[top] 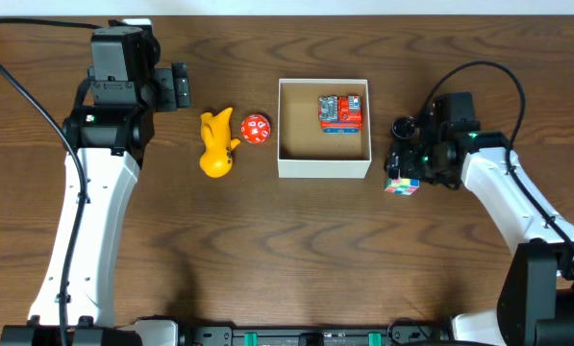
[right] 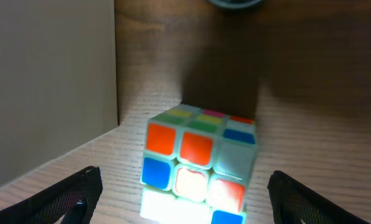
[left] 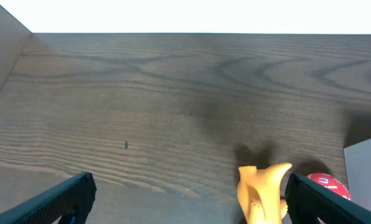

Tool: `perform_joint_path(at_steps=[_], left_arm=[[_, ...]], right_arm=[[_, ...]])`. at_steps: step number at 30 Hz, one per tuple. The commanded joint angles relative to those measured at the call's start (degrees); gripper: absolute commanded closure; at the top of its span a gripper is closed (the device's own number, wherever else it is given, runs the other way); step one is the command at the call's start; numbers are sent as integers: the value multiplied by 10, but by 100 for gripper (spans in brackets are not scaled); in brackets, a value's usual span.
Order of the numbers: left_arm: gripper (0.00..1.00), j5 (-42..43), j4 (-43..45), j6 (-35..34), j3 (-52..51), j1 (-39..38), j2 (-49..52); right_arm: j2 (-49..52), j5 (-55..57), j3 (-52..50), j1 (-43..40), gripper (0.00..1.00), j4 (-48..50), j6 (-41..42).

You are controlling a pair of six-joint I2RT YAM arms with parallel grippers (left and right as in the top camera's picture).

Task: Pack container
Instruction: 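Lower the right gripper onto the Rubik's cube and grasp it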

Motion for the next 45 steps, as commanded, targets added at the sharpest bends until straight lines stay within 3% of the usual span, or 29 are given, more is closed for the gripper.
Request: perform_joint_path(at_steps=[1, 18, 22, 25, 33, 45], left_arm=[[2, -7, -1, 3, 11, 3, -3], [2, -7, -1, 3, 11, 3, -3], [2, -7, -1, 3, 11, 3, -3], [2, -7, -1, 3, 11, 3, -3], [2, -7, -1, 3, 11, 3, -3], [2, -7, -1, 3, 11, 3, -3]], right_arm=[[12, -3, -4, 9, 12, 2, -10], [80, -3, -3, 19, 18, 26, -10], [80, -3, -3, 19, 27, 28, -10], [80, -3, -3, 19, 39, 26, -10], [79, -3, 0, 19, 51, 21, -10], [79, 22, 162, 19, 55, -35, -11]])
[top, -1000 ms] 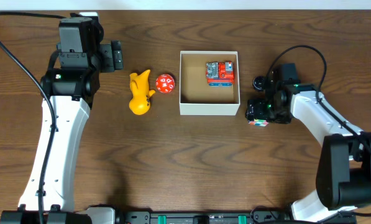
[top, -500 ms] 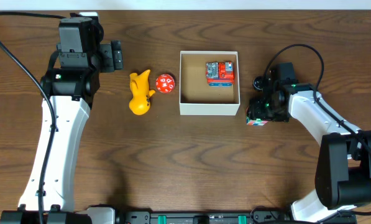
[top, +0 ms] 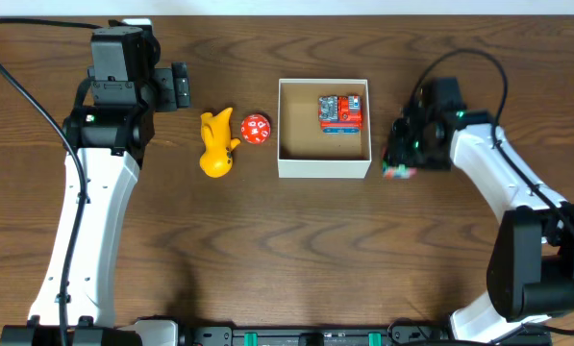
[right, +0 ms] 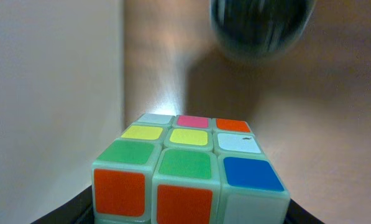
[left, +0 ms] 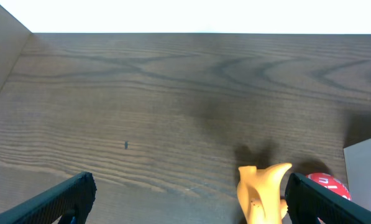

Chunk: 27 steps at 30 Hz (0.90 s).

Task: Pack container
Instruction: 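Lower the right gripper onto the Rubik's cube and grasp it, then lift the Rubik's cube and carry it over the white box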

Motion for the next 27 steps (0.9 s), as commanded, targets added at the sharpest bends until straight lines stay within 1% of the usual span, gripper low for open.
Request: perform_joint_path(at_steps=[1, 6, 8, 14, 17, 22, 27], left_arm=[[2, -7, -1, 3, 11, 3, -3], [2, -7, -1, 3, 11, 3, -3], [2, -7, -1, 3, 11, 3, -3], [2, -7, -1, 3, 11, 3, -3], [2, -7, -1, 3, 11, 3, -3], [2, -7, -1, 3, 11, 3, -3], [2, -7, -1, 3, 11, 3, -3]], right_arm=[[-2, 12, 64, 5, 55, -1, -5], [-2, 12, 132, 15, 57, 1, -7], [-2, 12, 146, 23, 58, 16, -7], [0, 11, 150, 68, 64, 167, -7], [1, 20, 150, 98, 63, 230, 0], [9, 37, 150, 137, 65, 282, 13], [43, 37, 150, 166, 64, 290, 13]])
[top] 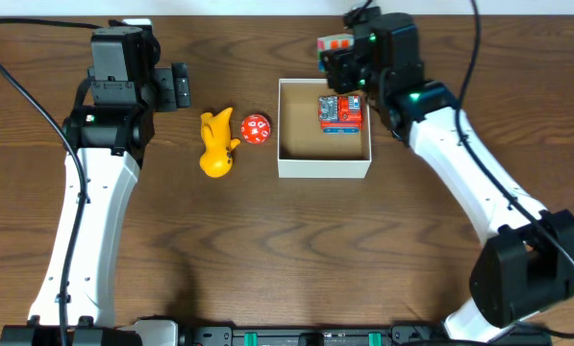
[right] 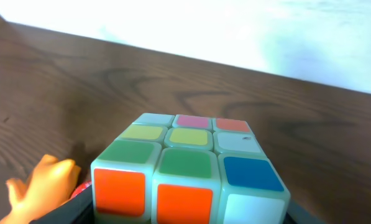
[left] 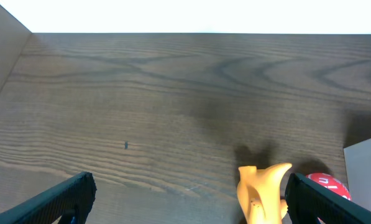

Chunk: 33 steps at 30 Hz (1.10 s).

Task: Pack container
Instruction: 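Lift the Rubik's cube and carry it over the white box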

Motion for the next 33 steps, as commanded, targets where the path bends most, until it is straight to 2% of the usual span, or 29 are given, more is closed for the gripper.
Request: perform_joint_path(at_steps=[1, 8, 20, 26, 33], left_arm=[[2, -7, -1, 3, 11, 3, -3], [2, -7, -1, 3, 11, 3, -3], [2, -7, -1, 3, 11, 3, -3], [2, -7, -1, 3, 11, 3, -3], [2, -7, -1, 3, 11, 3, -3]], right_arm=[[40, 9, 11, 19, 64, 2, 6], [106, 7, 12, 58, 63, 20, 6], [110, 16, 12, 59, 66, 19, 5], [122, 16, 12, 61, 70, 6, 6], [127, 16, 12, 62, 67, 5, 6]])
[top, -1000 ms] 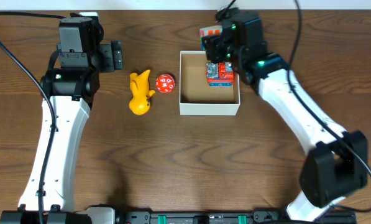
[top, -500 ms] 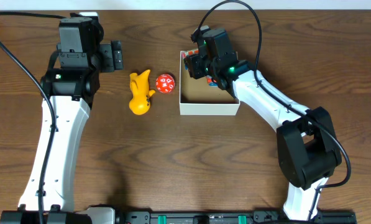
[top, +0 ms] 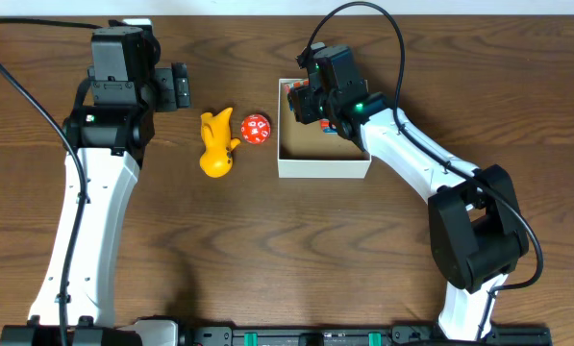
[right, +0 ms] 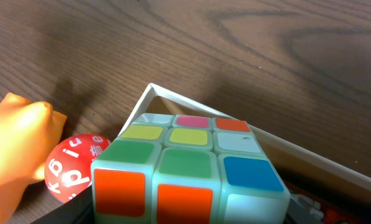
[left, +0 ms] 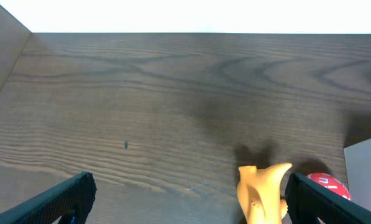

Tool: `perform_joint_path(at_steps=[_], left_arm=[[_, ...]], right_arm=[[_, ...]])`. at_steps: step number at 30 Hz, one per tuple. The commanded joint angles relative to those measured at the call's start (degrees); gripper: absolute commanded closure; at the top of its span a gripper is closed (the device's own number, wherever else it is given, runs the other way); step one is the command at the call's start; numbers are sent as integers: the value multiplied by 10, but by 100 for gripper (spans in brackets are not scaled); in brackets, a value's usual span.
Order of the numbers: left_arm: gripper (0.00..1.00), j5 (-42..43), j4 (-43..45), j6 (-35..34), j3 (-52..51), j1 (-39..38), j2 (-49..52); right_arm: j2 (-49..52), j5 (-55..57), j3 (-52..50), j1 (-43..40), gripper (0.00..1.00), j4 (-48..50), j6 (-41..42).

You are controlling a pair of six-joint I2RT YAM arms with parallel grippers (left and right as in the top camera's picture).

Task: Pack container
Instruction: 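Lift the Rubik's cube and carry it over the white box, then lower the cube into the box beside the toy robot and release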

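A white open box (top: pixel 323 167) sits mid-table with a red and blue toy (top: pixel 345 126) in its far right corner. My right gripper (top: pixel 304 104) is shut on a scrambled puzzle cube (right: pixel 188 172), holding it over the box's far left corner (right: pixel 153 89). A yellow rubber toy (top: pixel 216 143) and a red ball (top: pixel 255 129) with white marks lie left of the box; both show in the left wrist view, the toy (left: pixel 263 190) and the ball (left: pixel 327 185). My left gripper (left: pixel 185 199) hangs open above the table, left of the yellow toy.
The dark wooden table (top: pixel 296 259) carries everything. Its far edge meets a white surface (left: pixel 191 15). The right arm's black cable (top: pixel 363 12) loops above the box. The left arm (top: pixel 99 173) stretches along the table's left side.
My right gripper, still shut on the cube, has moved from beyond the box's far edge to over the box's far left corner, lower. The left arm has not moved.
The cube first lay on the table right of the box with my right gripper open around it. Then the gripper was shut on it beside the box wall. Later it held the cube high past the box's far edge, and now over the box's far left corner.
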Motion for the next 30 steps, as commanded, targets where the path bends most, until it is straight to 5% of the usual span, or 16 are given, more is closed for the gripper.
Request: perform_joint_path(at_steps=[1, 23, 30], left_arm=[[2, -7, -1, 3, 11, 3, -3], [2, -7, -1, 3, 11, 3, -3], [2, -7, -1, 3, 11, 3, -3]], right_arm=[[7, 4, 10, 2, 67, 2, 6], [16, 4, 10, 3, 59, 7, 6], [16, 4, 10, 2, 48, 5, 6]])
